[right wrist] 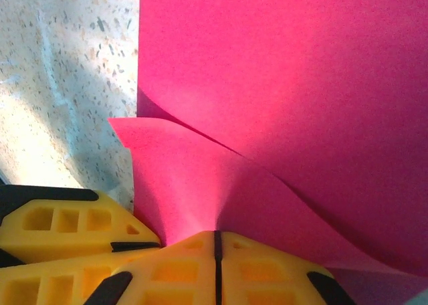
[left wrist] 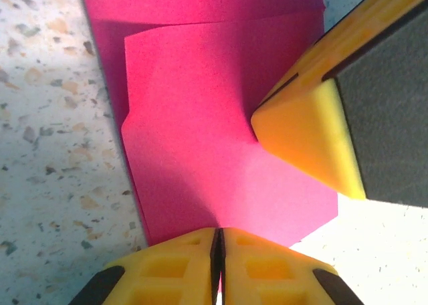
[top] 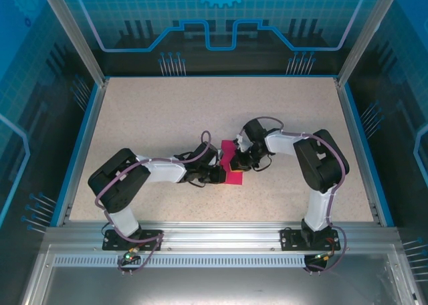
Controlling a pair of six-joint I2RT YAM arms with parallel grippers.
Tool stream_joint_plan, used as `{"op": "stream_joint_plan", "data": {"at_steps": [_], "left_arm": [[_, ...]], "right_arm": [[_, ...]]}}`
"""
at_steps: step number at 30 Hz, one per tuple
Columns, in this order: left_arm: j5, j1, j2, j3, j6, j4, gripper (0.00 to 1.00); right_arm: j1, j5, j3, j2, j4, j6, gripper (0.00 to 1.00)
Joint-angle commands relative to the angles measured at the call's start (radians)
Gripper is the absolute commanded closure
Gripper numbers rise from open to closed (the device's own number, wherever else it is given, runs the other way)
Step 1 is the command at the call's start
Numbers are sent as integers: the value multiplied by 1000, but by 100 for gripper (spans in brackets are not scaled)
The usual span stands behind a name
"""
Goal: Fold a paper plane with a square sheet of paper (fold left side to right side)
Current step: Fold the triangle a second time at the center of the table.
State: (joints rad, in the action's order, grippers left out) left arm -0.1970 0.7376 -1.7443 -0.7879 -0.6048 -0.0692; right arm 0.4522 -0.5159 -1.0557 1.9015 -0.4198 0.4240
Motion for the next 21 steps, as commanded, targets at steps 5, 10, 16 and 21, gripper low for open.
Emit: {"op": "stream_joint_plan", "data": {"at_steps": [5, 10, 16, 21], "left_arm": [[61, 0, -72, 65, -20, 131, 86], [63, 0, -72, 67, -20, 131, 87], [62, -1, -61, 72, -20, 129, 87], [55, -1, -37, 67, -17, 130, 86]], "right_arm": [[-92, 78, -15, 26, -64, -59, 91], [-135, 77, -24, 22, -78, -76, 92], [-174, 78, -51, 38, -102, -86, 91], [-181, 65, -67, 51, -117, -98, 91]]}}
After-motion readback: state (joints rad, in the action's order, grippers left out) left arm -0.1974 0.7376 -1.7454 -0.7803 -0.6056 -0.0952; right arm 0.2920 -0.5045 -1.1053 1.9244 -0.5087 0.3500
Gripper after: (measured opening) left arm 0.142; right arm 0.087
